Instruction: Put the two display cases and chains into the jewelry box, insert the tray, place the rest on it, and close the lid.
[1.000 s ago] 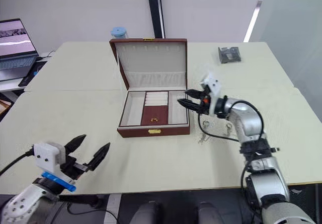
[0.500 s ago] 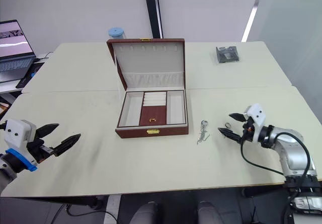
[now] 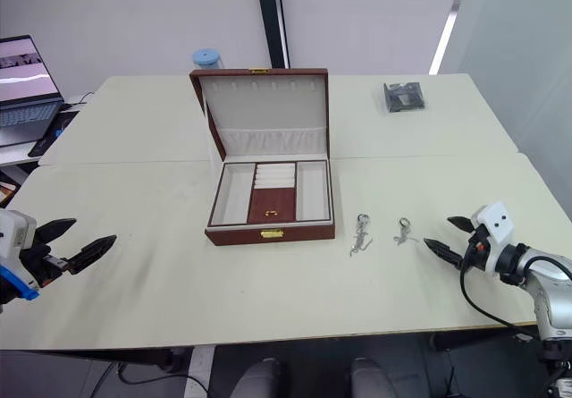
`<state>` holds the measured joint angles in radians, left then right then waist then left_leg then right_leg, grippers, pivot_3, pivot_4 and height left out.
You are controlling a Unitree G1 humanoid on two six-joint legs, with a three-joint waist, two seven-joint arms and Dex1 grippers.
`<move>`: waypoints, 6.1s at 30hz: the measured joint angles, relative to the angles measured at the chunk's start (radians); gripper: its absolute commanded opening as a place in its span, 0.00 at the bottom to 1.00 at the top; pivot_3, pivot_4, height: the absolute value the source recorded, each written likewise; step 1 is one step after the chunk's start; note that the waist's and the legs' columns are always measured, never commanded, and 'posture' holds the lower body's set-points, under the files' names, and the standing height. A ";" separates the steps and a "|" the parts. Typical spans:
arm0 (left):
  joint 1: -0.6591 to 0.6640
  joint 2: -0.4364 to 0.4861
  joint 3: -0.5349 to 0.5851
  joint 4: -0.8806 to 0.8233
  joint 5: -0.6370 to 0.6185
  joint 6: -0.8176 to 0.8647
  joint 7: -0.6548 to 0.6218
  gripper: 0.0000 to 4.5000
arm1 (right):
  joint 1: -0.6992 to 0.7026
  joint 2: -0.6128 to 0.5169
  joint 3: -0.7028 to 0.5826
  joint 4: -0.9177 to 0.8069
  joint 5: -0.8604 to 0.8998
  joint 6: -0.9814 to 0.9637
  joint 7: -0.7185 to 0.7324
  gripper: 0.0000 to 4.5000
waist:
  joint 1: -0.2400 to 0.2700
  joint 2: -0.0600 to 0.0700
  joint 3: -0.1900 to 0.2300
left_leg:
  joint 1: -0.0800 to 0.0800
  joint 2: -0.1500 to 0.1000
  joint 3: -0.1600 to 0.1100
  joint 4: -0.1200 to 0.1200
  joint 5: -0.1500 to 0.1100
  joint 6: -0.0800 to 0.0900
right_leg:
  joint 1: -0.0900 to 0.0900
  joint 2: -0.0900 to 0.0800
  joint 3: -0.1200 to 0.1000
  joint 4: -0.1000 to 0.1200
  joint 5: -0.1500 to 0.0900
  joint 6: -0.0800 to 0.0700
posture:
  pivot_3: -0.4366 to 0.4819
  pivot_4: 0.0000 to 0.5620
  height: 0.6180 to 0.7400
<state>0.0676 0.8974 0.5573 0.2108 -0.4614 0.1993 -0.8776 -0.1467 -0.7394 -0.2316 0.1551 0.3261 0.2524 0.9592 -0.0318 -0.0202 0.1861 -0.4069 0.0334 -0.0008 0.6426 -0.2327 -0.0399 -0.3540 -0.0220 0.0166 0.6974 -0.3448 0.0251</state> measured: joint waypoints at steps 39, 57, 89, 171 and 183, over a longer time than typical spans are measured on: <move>0.078 -0.246 -0.463 -0.542 0.039 -0.103 -0.094 1.00 | 0.127 0.368 0.120 -0.309 -0.132 0.076 -0.557 0.99 | 0.002 0.000 -0.001 | 0.000 0.000 0.000 0.000 0.000 0.000 | 0.001 0.001 0.001 0.001 0.000 0.000 | 0.48 0.27 1.00; 0.049 -0.265 -0.550 -0.582 0.052 -0.109 -0.092 1.00 | 0.108 0.397 0.165 -0.409 -0.155 0.276 -0.632 0.39 | 0.001 -0.007 -0.006 | 0.006 0.000 0.000 0.000 0.000 0.000 | 0.005 0.001 0.002 0.000 0.000 0.000 | 0.48 0.27 1.00; 0.118 -0.337 -0.546 -0.598 0.053 -0.101 -0.006 1.00 | 0.009 0.397 0.186 -0.436 -0.050 0.299 -0.525 0.00 | -0.001 -0.009 -0.008 | 0.005 0.000 0.001 -0.001 0.000 0.000 | 0.004 0.001 0.003 0.000 0.000 0.000 | 0.48 0.27 1.00; 0.408 -0.506 -0.271 -0.748 -0.014 -0.027 0.411 1.00 | -0.618 0.661 0.371 0.131 -0.059 0.154 -0.215 1.00 | 0.000 -0.008 -0.007 | 0.000 0.000 -0.001 -0.002 0.000 0.000 | -0.001 0.000 0.000 -0.001 0.000 0.000 | 0.48 0.27 1.00; 0.199 -0.275 -0.118 -0.437 -0.084 0.055 0.245 1.00 | -0.340 0.309 0.235 -0.016 -0.012 0.011 -0.019 1.00 | 0.000 -0.008 -0.006 | 0.000 0.000 -0.001 -0.003 0.000 0.000 | -0.001 0.000 0.000 -0.002 0.000 0.000 | 0.48 0.27 1.00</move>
<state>0.2665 0.6223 0.4393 -0.2264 -0.5454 0.2545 -0.6325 -0.4872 -0.4302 0.0037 0.1392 0.3137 0.2630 0.9400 -0.0313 -0.0277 0.1797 -0.4069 0.0335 -0.0016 0.6399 -0.2327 -0.0398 -0.3546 -0.0217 0.0162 0.6958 -0.3449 0.0248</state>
